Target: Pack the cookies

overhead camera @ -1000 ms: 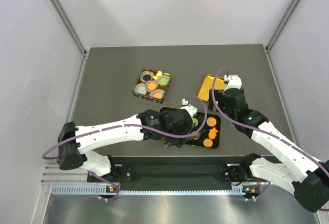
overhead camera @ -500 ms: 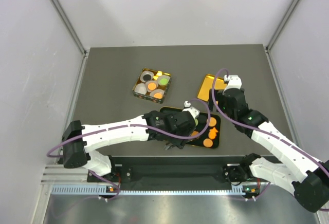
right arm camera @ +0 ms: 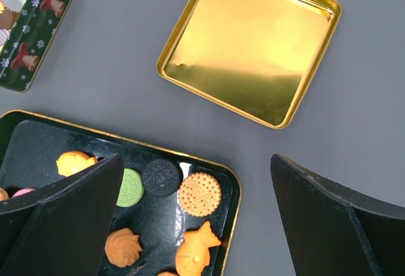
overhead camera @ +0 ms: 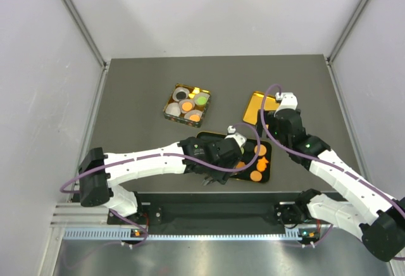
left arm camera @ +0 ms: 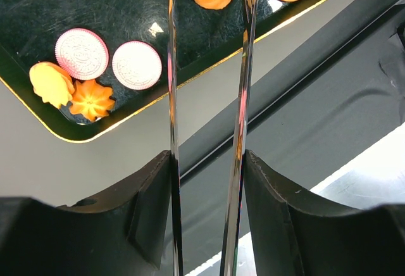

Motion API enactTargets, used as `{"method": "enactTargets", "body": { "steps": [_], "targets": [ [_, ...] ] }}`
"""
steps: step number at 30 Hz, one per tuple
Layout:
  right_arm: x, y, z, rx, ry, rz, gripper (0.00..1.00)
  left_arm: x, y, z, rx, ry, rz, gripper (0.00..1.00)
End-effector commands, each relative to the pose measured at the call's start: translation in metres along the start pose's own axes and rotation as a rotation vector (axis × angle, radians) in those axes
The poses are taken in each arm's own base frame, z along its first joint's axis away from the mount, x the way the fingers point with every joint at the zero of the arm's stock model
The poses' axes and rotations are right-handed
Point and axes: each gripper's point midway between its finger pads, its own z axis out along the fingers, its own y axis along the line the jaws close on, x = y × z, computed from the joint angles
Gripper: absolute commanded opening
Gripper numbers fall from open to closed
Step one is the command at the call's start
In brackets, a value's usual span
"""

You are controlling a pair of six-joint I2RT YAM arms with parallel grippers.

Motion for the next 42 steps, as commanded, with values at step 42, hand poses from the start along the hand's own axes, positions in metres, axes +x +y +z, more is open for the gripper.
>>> {"method": "enactTargets", "body": {
  "steps": [42],
  "targets": [
    [-0.016,0.003,-0.004,-0.018,-0.042,0.026,1.00,-0.079,0.120,-0.069,-0.203,-0.273,-0.215,0.31]
  ]
}}
